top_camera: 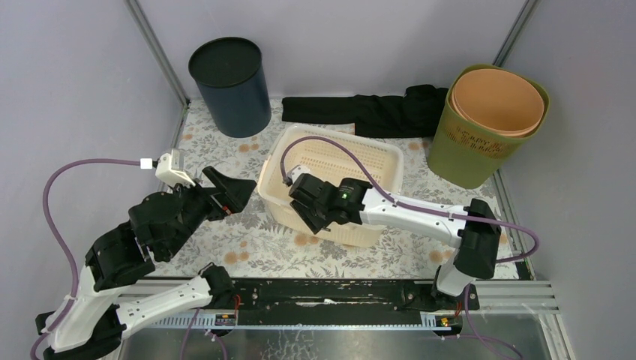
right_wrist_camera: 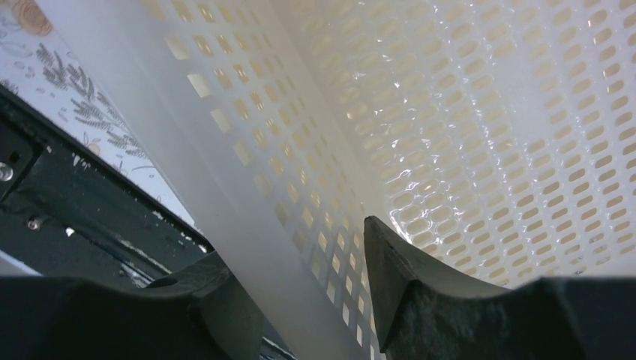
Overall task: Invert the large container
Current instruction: Move the container to the center of the board.
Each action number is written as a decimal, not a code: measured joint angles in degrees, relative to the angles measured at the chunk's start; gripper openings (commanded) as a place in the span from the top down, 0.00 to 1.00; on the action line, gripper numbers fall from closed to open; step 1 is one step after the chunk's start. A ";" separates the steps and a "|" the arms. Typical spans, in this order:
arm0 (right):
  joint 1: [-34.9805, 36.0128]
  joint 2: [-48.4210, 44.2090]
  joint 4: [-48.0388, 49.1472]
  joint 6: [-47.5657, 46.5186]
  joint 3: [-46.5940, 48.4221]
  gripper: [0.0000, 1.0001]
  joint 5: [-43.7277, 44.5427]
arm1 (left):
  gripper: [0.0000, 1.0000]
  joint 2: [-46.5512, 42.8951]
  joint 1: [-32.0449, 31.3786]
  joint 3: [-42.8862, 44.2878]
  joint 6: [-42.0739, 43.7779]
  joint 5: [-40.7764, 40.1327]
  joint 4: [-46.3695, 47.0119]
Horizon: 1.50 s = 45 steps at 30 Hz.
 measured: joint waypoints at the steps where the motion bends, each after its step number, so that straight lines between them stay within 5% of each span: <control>1: -0.02 0.31 -0.15 0.50 0.33 0.52 0.68 | 0.00 0.00 0.00 0.00 -0.02 0.00 0.00; 13: -3.08 -3.72 0.90 6.78 -4.35 0.69 4.02 | 0.00 0.28 0.00 -0.17 -0.02 0.09 0.09; 23: -14.91 -15.32 3.34 10.51 -15.19 0.85 0.81 | 0.00 2.49 0.00 -1.68 -0.02 1.22 0.81; 38: -32.33 -22.71 8.66 13.49 -22.56 0.83 -4.20 | 0.00 5.66 0.00 -3.08 0.00 3.52 3.65; 45: -35.87 -23.08 8.28 11.89 -22.69 0.61 -5.38 | 0.00 6.91 0.00 -4.04 0.02 4.70 5.49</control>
